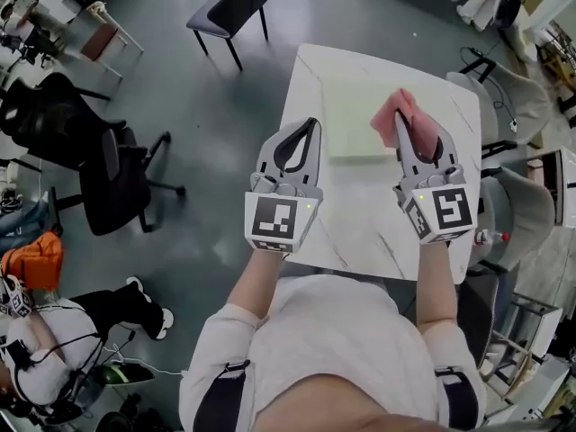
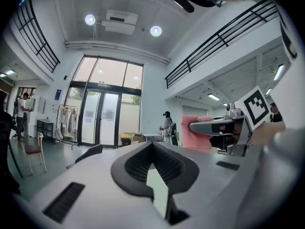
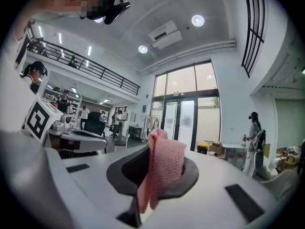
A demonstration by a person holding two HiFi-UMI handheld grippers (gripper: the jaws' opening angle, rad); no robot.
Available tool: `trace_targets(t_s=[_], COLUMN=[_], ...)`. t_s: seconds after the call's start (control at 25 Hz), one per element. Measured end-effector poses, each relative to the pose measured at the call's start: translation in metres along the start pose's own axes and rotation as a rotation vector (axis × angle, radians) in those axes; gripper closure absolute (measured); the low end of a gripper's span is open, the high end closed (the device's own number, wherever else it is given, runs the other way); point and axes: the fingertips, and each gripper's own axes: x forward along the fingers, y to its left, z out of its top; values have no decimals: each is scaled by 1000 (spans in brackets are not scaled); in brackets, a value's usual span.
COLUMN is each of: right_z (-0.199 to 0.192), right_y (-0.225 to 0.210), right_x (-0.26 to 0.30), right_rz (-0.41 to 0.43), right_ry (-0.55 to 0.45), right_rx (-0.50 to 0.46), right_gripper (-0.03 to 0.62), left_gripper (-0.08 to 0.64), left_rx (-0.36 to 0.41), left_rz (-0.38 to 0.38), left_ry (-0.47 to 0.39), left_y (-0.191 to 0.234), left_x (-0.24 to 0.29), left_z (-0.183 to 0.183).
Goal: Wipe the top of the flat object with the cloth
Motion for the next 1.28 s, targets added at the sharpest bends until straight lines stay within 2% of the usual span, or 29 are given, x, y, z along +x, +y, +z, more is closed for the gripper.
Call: trace_targets(t_s=[0.36, 0.64, 0.96, 1.28], right_z=[-23, -62, -115, -133], right_y=[-19, -45, -44, -31], right_x=[35, 60, 104, 161], right_rz=[157, 198, 217, 251], right_ry=[11, 67, 198, 253], right_rx=[17, 62, 59, 67], right_gripper=[561, 561, 561, 561], left_gripper=[545, 545, 545, 545], left_rx=[-4, -12, -28, -40], left_rz=[137, 198, 202, 187], left_ry=[28, 99, 140, 162], left_y=[-7, -17, -1, 34], left_x=[8, 18, 35, 50], left_z=[-9, -30, -46, -54])
